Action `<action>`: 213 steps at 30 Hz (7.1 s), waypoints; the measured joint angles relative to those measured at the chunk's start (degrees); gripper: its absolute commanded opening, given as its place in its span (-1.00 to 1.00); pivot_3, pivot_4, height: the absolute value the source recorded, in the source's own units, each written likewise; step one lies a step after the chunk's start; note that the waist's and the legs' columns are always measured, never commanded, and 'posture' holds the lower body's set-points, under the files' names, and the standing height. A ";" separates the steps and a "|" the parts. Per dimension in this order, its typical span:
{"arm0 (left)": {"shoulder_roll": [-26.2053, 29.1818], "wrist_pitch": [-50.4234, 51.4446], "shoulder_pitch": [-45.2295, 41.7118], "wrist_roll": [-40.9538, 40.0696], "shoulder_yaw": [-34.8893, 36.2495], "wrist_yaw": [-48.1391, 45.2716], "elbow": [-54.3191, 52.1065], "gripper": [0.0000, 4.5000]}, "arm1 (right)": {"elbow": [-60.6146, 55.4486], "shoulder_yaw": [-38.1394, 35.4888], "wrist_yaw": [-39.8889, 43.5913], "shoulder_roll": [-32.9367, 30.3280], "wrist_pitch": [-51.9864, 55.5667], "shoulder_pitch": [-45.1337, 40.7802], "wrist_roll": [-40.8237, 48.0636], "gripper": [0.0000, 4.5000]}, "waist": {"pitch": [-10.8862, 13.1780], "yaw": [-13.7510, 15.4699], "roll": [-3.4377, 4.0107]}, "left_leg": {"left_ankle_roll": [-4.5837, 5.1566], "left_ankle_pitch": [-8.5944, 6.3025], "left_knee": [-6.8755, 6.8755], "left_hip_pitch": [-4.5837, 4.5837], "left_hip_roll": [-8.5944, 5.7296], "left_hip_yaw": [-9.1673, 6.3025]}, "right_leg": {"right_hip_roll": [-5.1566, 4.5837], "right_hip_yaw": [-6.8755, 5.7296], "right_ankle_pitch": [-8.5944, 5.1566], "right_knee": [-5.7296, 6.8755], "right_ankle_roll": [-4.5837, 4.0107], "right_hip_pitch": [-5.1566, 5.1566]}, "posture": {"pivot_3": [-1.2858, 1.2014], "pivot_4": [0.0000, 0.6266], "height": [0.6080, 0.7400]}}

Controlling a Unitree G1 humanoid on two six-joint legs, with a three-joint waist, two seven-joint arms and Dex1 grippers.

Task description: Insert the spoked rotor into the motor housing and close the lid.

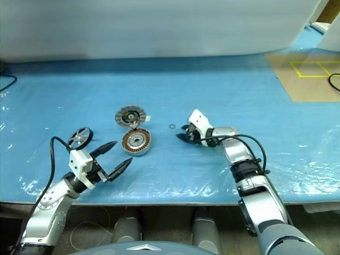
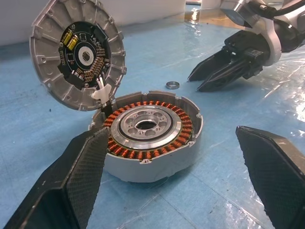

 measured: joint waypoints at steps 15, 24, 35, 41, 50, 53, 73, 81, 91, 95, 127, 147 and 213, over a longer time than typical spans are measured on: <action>-0.25 -0.03 0.42 0.07 -0.07 0.24 0.22 1.00 | 7.36 1.07 -6.00 3.28 -3.42 -4.83 -2.44 -0.17 | 0.00 0.10 0.00 | -0.12 0.04 -0.06 -0.04 0.00 0.04 | 0.01 0.00 0.00 -0.12 0.00 -0.02 | 0.03 -0.52 1.00; -0.26 -0.05 0.41 0.09 -0.07 0.24 0.21 1.00 | 7.75 1.19 -5.05 3.40 -3.93 -4.91 -2.41 -0.17 | 0.00 0.10 0.00 | -0.12 0.04 -0.06 -0.03 0.01 0.04 | 0.01 0.00 0.00 -0.12 0.00 -0.02 | 0.03 -0.52 1.00; -0.26 -0.05 0.43 0.11 -0.07 0.24 0.21 1.00 | 8.08 1.46 -4.95 4.16 -4.53 -4.92 -2.55 -0.17 | 0.00 0.10 0.00 | -0.12 0.03 -0.06 -0.03 0.01 0.04 | 0.02 0.00 0.00 -0.11 0.00 -0.02 | 0.03 -0.52 1.00; -0.26 -0.05 0.69 0.11 -0.07 0.25 0.21 1.00 | 8.46 1.46 -5.09 4.23 -4.97 -4.92 -2.57 -0.44 | 0.00 0.11 0.00 | -0.11 0.03 -0.05 0.00 0.01 0.04 | 0.02 0.01 0.00 -0.09 0.00 0.00 | 0.03 -0.52 1.00; -0.26 -0.07 0.71 0.12 -0.07 0.23 0.22 1.00 | 8.69 1.45 -5.11 4.21 -5.41 -4.92 -2.77 -0.71 | 0.00 0.13 0.00 | -0.11 0.03 -0.04 0.00 0.01 0.04 | 0.01 0.01 0.00 -0.09 0.00 0.02 | 0.03 -0.52 1.00; -0.26 -0.07 0.67 0.12 -0.07 0.23 0.21 1.00 | 8.62 1.30 -4.91 4.22 -5.33 -4.91 -2.26 -0.71 | 0.00 0.13 0.00 | -0.11 0.03 -0.04 0.00 0.01 0.04 | 0.01 0.00 0.00 -0.09 0.00 0.02 | 0.03 -0.52 1.00; -0.03 -0.07 1.72 0.00 0.72 0.29 0.12 1.00 | -13.97 3.07 3.82 4.23 6.63 -2.59 5.70 -0.71 | 0.00 0.12 0.00 | -0.16 0.05 -0.06 0.03 0.10 0.04 | 0.13 0.03 0.00 -0.09 0.00 0.00 | 0.03 -0.52 1.00; -0.05 -0.10 2.17 0.01 1.16 0.48 0.07 1.00 | -14.76 8.43 3.84 5.39 9.21 -2.96 3.96 -0.71 | 0.00 0.07 0.00 | -0.20 0.06 -0.06 0.04 0.11 0.04 | 0.15 0.05 0.01 -0.09 0.00 0.00 | 0.03 -0.52 1.00; -0.08 -0.17 2.38 0.02 1.18 0.79 -0.25 1.00 | -12.35 11.90 2.63 9.75 9.25 -6.28 1.27 -0.71 | 0.00 0.05 0.00 | -0.28 0.05 -0.06 0.04 0.12 0.04 | 0.17 0.05 0.01 -0.09 0.00 0.00 | 0.03 -0.52 1.00; -0.12 -0.21 2.39 0.02 1.18 0.84 -0.27 1.00 | -10.41 12.53 2.32 10.60 8.57 -7.23 0.39 -0.71 | 0.00 0.06 0.00 | -0.29 0.05 -0.05 0.05 0.12 0.04 | 0.17 0.06 0.01 -0.09 0.00 0.01 | 0.03 -0.52 1.00; -0.39 -0.23 3.65 0.06 1.17 1.46 -1.04 1.00 | -5.09 13.15 1.84 12.81 5.58 -7.42 -2.26 -0.71 | 0.00 0.04 0.00 | -0.30 0.04 -0.03 0.10 0.15 0.04 | 0.19 0.08 0.01 0.01 0.00 0.00 | 0.03 -0.52 1.00; -0.82 -0.23 3.62 0.10 1.15 1.50 -1.04 1.00 | -4.73 13.39 2.19 12.96 5.07 -7.41 -2.53 -0.71 | 0.00 0.04 0.00 | -0.30 0.04 0.02 0.12 0.15 0.04 | 0.19 0.10 0.01 0.08 0.00 0.01 | 0.03 -0.52 1.00; -0.99 -0.23 3.35 0.12 0.84 1.44 -1.02 1.00 | -2.20 13.61 1.63 12.79 2.72 -7.92 -2.52 -0.71 | 0.00 0.05 -0.01 | -0.27 0.02 0.14 0.15 0.14 0.04 | 0.19 0.16 0.01 0.21 0.00 0.01 | 0.03 -0.52 1.00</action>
